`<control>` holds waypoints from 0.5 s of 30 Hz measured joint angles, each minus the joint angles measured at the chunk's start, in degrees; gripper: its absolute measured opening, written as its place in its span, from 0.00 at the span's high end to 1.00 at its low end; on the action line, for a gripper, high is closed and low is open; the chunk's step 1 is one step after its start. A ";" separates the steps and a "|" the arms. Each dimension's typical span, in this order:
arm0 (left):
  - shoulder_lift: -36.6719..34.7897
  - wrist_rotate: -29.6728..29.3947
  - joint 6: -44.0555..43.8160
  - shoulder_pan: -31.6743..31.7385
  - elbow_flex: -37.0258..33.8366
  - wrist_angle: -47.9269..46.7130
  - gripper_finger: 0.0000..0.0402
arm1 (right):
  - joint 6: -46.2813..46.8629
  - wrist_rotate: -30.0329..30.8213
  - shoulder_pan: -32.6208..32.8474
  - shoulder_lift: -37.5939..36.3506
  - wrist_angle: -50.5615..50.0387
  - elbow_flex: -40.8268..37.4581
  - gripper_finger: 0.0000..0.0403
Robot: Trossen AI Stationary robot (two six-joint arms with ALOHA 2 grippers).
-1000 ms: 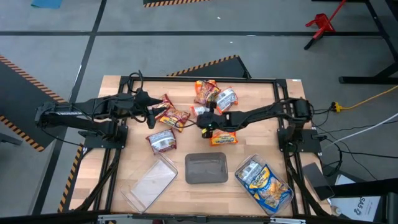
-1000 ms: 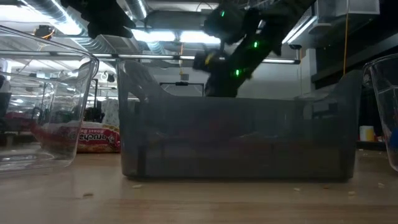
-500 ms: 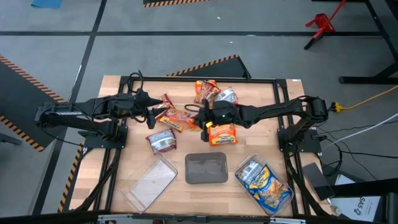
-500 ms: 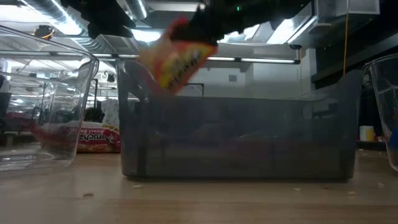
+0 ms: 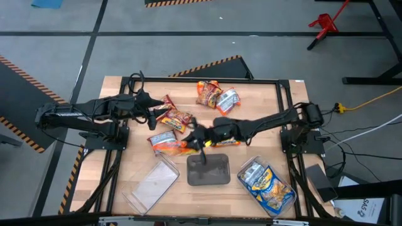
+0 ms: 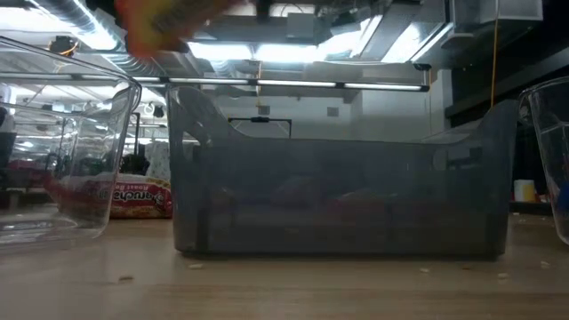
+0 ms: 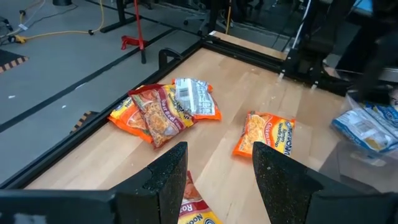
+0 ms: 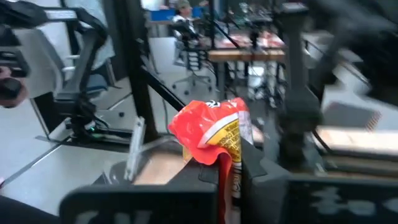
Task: Sort Maruchan noodles
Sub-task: Put the orange noodle pack into the left transparent bin
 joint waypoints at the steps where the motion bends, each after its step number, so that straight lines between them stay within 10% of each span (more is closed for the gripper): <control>1: 0.00 0.30 -0.01 0.00 0.00 0.02 0.56 | -0.73 -0.46 0.57 1.37 -1.24 2.52 1.00; 15: -5.74 1.44 0.01 -0.01 0.00 -0.30 0.56 | 0.72 -12.82 4.39 27.00 -12.94 36.24 1.00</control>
